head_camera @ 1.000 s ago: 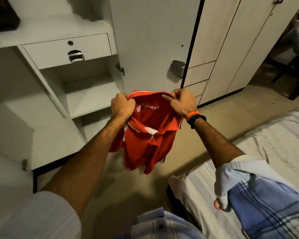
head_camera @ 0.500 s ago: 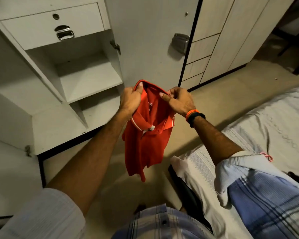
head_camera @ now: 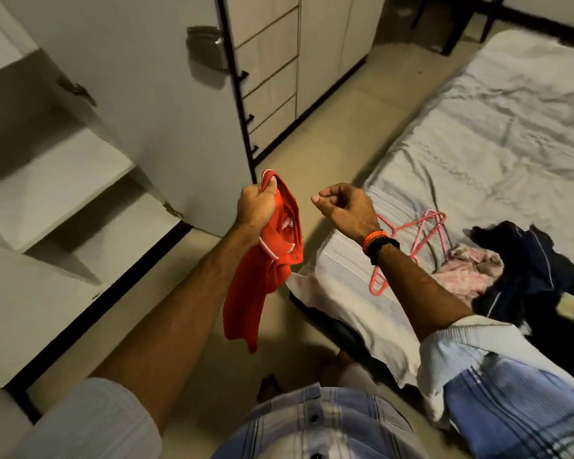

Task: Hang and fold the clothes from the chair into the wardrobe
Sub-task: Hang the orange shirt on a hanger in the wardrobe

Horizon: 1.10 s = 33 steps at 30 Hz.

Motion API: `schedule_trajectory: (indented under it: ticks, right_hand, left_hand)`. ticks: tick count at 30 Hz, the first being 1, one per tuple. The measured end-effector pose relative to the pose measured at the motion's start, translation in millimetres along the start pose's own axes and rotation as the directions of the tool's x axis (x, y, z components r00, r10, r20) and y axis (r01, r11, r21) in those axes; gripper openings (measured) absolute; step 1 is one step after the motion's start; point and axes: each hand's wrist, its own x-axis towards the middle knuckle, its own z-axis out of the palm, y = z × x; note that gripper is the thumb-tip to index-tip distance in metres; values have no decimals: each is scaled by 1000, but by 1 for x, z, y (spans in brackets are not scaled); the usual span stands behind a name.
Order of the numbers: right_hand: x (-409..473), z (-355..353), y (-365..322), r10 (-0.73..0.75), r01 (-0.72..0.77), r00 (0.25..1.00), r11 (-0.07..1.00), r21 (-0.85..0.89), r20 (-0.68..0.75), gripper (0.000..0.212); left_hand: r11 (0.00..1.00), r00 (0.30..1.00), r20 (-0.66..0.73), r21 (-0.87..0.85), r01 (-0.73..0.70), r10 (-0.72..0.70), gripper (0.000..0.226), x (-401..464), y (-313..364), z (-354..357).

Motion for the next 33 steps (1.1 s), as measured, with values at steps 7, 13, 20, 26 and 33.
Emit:
schedule_trajectory:
  ticks: [7, 13, 20, 26, 33]
  right_hand:
    - [16, -62, 91, 193, -189, 975, 981, 49, -111, 16]
    - [16, -109, 172, 368, -366, 924, 930, 35, -102, 11]
    - [22, -136, 239, 514, -516, 855, 856, -23, -66, 12]
    - [57, -128, 273, 556, -559, 829, 828, -49, -51, 12]
    - [117, -106, 320, 537, -525, 844, 823, -216, -4, 24]
  left_hand:
    - [983, 987, 157, 182, 8, -37, 47, -2, 12, 111]
    - [966, 964, 213, 236, 106, -158, 24, -9, -10, 206]
    - [941, 936, 251, 291, 172, -248, 32, 0, -43, 280]
    - [909, 912, 256, 355, 220, -321, 46, 38, -80, 319]
    - [872, 934, 279, 486, 62, -222, 47, 74, -116, 344]
